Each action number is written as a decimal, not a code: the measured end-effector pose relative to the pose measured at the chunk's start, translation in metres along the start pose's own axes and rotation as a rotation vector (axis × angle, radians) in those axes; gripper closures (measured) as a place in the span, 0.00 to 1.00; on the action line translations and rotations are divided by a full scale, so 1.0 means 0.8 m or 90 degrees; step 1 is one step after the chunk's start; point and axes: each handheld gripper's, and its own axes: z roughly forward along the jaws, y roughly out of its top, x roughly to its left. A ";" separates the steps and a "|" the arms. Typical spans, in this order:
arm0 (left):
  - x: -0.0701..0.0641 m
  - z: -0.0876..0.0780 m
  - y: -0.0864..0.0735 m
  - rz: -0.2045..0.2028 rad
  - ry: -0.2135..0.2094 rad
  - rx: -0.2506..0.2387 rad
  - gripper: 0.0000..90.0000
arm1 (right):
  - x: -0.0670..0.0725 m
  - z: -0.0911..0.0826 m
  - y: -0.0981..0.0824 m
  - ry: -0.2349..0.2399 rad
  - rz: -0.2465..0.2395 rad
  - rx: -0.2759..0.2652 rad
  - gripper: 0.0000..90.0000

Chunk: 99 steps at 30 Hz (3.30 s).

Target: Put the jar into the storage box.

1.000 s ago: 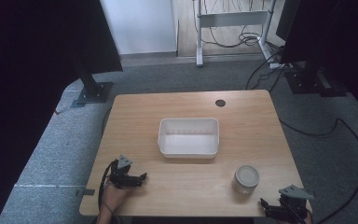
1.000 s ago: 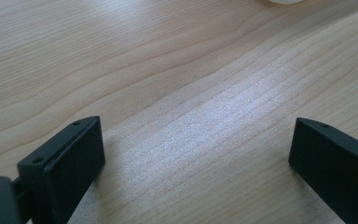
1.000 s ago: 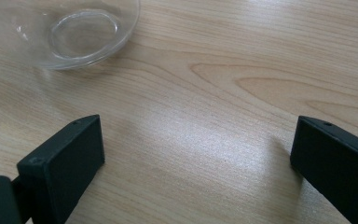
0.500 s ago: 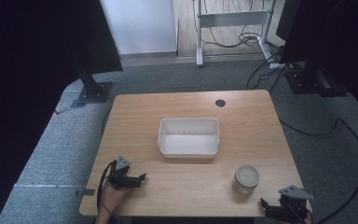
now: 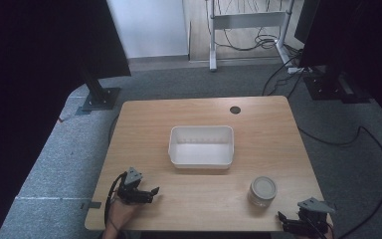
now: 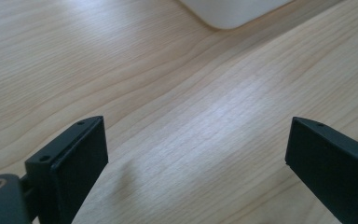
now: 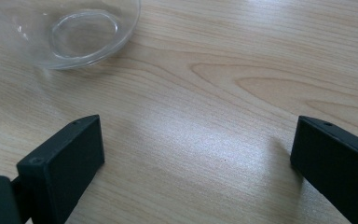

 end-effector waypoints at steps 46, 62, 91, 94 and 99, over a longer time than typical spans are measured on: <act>-0.102 0.019 0.064 0.101 -0.129 -0.046 0.07 | 0.000 0.000 0.000 0.001 -0.001 -0.001 0.02; -0.139 0.038 0.086 0.129 -0.172 -0.059 0.07 | 0.000 0.000 0.000 0.001 -0.001 0.000 0.02; -0.198 0.073 0.128 0.186 -0.241 -0.073 0.08 | 0.000 0.000 0.000 0.002 -0.003 0.000 0.02; -0.205 0.078 0.131 0.191 -0.248 -0.073 0.08 | 0.000 0.000 0.000 0.003 -0.003 0.000 0.02; -0.219 0.089 0.138 0.201 -0.266 -0.073 0.08 | 0.000 0.000 0.000 0.003 -0.004 0.000 0.01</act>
